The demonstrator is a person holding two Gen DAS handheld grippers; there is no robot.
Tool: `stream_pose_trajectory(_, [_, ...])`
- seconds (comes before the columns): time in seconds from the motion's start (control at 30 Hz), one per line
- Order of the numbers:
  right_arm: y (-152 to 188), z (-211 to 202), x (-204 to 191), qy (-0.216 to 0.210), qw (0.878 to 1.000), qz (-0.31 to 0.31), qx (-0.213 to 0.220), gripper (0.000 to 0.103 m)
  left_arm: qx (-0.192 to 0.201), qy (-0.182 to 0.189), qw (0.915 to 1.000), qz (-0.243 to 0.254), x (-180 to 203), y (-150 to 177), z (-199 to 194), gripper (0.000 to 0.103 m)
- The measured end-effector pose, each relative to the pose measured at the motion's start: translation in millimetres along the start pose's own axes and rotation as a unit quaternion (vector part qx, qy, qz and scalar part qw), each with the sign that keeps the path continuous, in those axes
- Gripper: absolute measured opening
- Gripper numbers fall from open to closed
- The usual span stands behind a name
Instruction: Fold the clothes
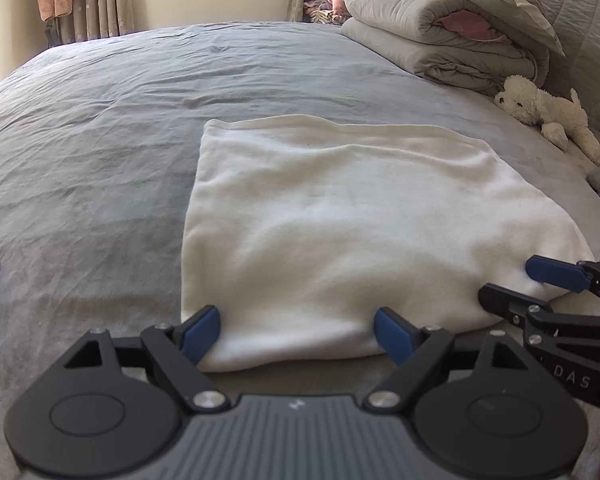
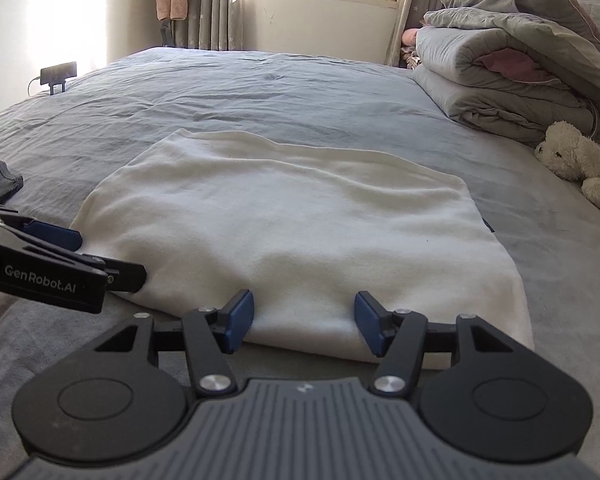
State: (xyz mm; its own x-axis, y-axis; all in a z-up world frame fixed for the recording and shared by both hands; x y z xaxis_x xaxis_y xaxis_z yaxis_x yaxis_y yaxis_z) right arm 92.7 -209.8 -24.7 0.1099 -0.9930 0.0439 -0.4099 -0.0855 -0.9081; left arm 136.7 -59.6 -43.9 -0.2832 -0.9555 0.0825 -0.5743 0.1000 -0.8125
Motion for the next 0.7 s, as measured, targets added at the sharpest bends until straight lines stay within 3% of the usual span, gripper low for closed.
stream_pose_trajectory(0.2, [-4,16,-6,0.026,0.999,-0.015,0.021,0.062,0.002,-0.002,1.0000,0.003,1,0,-1,0.086])
stream_pose_trajectory(0.3, [-5,21,-2,0.035,0.999,-0.017,0.023,0.069,0.002,-0.002,1.0000,0.003,1,0,-1,0.086])
stream_pose_trajectory(0.7, [-2,17,2,0.040,0.999,-0.004,0.015,0.072,0.001,-0.001,1.0000,0.004,0,0,-1,0.086])
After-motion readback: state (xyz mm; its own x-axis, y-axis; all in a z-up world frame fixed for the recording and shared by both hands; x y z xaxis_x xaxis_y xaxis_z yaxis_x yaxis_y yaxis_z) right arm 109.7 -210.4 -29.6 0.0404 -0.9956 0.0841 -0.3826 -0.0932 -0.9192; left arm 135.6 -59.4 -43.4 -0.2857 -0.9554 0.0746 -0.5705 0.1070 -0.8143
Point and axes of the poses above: each gripper's, at about its wrist camera, not at the fingertips, and z roughly the way its jaws point, x to its right, y to its underside, the point moved 9 cm from there along z, roughly the way its jaws point, and after that the axes turned 12 degrees about x, right-handed, at the moved point
